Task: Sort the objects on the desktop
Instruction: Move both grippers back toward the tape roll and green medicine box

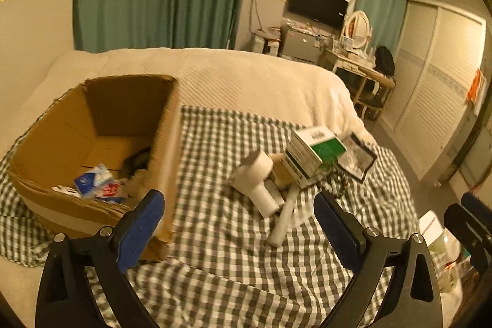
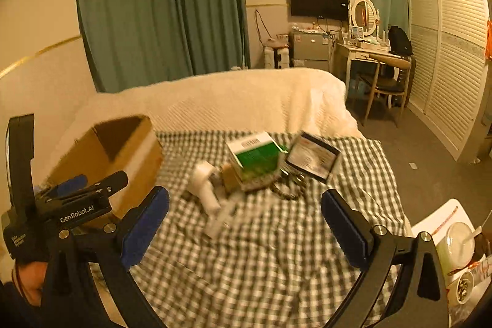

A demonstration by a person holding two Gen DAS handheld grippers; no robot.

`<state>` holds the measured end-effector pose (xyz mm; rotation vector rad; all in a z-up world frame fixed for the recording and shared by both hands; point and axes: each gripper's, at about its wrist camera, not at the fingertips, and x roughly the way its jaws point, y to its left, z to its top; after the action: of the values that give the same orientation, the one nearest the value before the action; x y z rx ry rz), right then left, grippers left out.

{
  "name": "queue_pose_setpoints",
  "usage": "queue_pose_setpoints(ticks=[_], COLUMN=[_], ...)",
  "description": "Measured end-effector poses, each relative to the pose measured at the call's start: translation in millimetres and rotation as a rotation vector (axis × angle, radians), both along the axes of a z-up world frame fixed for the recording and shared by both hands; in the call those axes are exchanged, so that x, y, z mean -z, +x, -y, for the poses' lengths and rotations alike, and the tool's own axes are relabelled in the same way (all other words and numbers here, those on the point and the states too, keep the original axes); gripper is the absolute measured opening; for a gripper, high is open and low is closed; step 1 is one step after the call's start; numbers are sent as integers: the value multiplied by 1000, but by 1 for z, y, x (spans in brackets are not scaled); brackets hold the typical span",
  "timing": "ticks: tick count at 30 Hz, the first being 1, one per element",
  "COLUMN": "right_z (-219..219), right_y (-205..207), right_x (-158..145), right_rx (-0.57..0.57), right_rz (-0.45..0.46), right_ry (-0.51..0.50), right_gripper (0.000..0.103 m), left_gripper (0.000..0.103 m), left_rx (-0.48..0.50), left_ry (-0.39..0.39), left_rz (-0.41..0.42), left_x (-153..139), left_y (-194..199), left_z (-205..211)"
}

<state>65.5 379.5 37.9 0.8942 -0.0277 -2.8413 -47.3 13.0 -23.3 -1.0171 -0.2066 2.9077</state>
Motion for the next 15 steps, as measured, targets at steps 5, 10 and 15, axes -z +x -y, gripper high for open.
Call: queue_pose_setpoints(ticks=[5,10,15], right_z=[-13,-17,-11], right_y=[-4,-28,-71], right_x=[29,59,79], right_rx=[-28,-96,-140], right_rz=[-2,4,2], right_ry=[24,6,31], right_gripper=[102,103,103], left_gripper=[100,100,100], left_rx=[23,-22,-57], left_ry=[-8,2,39], left_rz=[7,54,85], left_x=[34,62,78], left_y=[-12,-43,-79], left_z=[-17,-17,-16])
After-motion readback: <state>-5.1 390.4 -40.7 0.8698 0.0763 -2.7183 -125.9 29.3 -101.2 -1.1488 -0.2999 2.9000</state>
